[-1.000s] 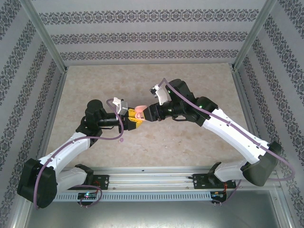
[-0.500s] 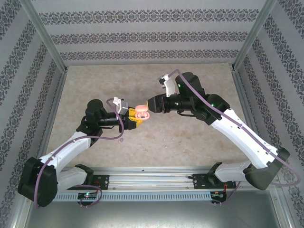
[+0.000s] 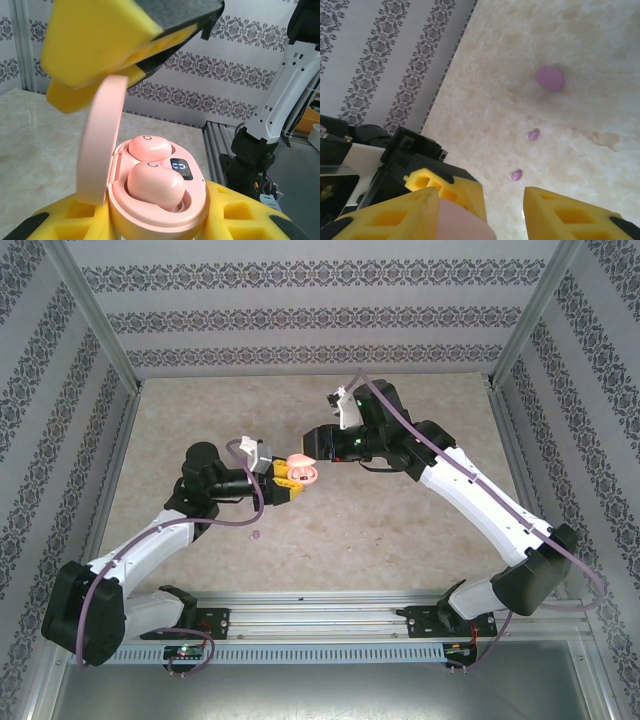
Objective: Insert the wireless bluetooth earbuds into the charging case
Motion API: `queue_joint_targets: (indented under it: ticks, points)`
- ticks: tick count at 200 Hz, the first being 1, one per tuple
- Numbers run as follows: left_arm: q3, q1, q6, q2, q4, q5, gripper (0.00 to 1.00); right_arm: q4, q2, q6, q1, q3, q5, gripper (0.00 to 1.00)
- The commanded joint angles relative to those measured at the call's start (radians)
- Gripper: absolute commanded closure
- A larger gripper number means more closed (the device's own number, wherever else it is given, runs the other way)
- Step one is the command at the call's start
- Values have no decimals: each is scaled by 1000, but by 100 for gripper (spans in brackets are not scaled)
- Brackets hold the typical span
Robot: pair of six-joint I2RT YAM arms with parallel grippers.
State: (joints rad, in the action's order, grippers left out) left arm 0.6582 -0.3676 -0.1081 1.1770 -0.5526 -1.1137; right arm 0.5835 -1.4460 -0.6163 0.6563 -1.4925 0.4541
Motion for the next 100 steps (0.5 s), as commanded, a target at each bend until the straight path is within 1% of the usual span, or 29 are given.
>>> queue_joint_targets:
  ticks: [1,62,100]
  points:
    - [44,-14,-29,15,-70,9,83,-51,26,-48,-5,41,63,52]
    - [35,-14,-158,61,-227,40,83,-125,80,-130,-24,154,103,48]
    - [46,-14,-197,80,-271,55,83,-251,93,-239,-42,234,178,46]
